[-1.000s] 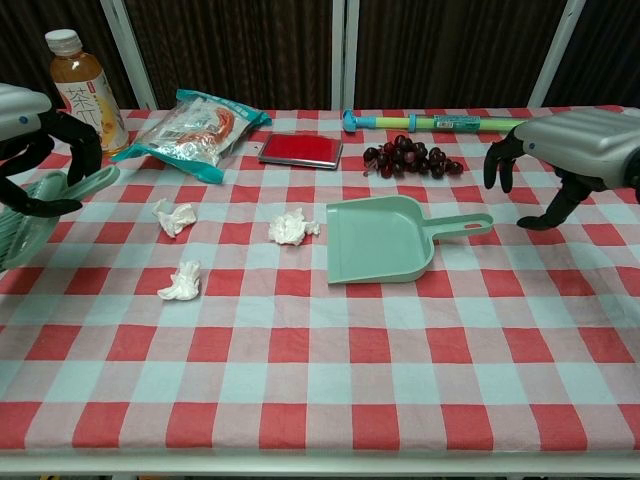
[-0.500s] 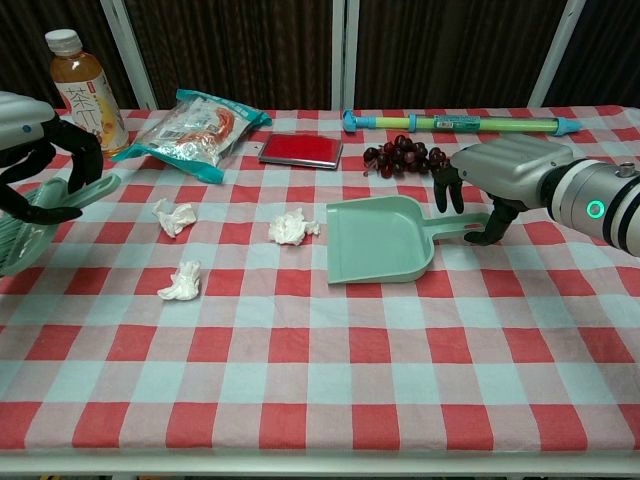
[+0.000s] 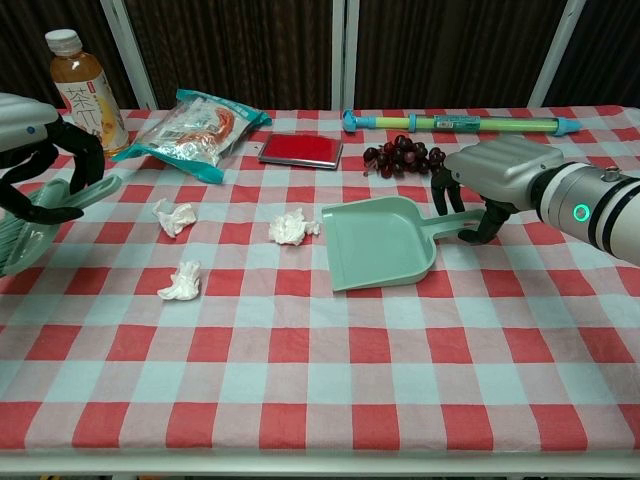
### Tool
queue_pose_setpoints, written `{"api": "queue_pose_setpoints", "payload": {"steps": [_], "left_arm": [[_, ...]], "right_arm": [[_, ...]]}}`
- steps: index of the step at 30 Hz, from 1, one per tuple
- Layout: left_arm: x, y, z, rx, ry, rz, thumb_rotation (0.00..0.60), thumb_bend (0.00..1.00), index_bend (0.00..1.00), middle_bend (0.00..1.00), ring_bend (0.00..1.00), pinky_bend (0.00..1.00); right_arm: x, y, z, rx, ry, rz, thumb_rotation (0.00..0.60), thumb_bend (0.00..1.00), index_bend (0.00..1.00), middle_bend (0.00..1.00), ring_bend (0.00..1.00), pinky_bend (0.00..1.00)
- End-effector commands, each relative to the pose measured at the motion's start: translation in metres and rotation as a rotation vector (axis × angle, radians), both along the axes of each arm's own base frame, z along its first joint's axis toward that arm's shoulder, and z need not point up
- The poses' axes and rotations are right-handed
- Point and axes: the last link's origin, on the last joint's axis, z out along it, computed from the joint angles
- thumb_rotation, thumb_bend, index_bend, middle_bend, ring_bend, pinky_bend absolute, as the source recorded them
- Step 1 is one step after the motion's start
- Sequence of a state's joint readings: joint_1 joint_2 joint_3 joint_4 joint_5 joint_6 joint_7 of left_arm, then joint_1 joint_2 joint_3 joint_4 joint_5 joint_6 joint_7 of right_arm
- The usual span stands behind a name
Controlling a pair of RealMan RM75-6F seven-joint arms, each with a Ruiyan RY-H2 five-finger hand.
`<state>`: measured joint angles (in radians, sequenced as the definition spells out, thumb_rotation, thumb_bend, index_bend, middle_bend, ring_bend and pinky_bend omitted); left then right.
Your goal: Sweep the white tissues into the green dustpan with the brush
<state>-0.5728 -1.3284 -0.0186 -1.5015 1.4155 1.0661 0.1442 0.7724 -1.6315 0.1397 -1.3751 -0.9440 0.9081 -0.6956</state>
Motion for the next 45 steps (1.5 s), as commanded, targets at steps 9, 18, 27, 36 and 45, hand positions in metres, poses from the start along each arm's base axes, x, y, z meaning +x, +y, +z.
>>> {"api": "queue_pose_setpoints", "payload": {"steps": [9, 18, 27, 36, 45], "left_arm": [[-0.023, 0.044, 0.006, -0.019, -0.039, 0.069, 0.6, 0.45, 0.52, 0.57, 0.8, 0.88], [-0.022, 0.071, -0.01, -0.088, -0.168, 0.09, 0.6, 0.45, 0.52, 0.57, 0.79, 0.87], [-0.011, 0.086, -0.028, -0.169, -0.266, 0.095, 0.6, 0.45, 0.52, 0.57, 0.79, 0.86], [0.012, 0.092, -0.042, -0.234, -0.369, 0.049, 0.6, 0.45, 0.53, 0.57, 0.79, 0.86], [0.035, 0.093, -0.062, -0.272, -0.43, 0.015, 0.6, 0.45, 0.53, 0.57, 0.78, 0.86]], "right_arm": [[0.013, 0.0, 0.013, 0.016, -0.026, -0.008, 0.6, 0.33, 0.62, 0.53, 0.24, 0.17], [0.026, -0.002, 0.009, 0.036, -0.015, -0.031, 0.6, 0.33, 0.62, 0.53, 0.24, 0.17], [0.036, 0.001, 0.003, 0.048, 0.004, -0.022, 0.6, 0.33, 0.62, 0.53, 0.24, 0.17], [0.044, 0.004, -0.002, 0.055, 0.006, -0.018, 0.6, 0.33, 0.62, 0.53, 0.24, 0.17], [0.046, 0.005, -0.007, 0.055, 0.02, -0.009, 0.6, 0.33, 0.62, 0.53, 0.24, 0.17]]}}
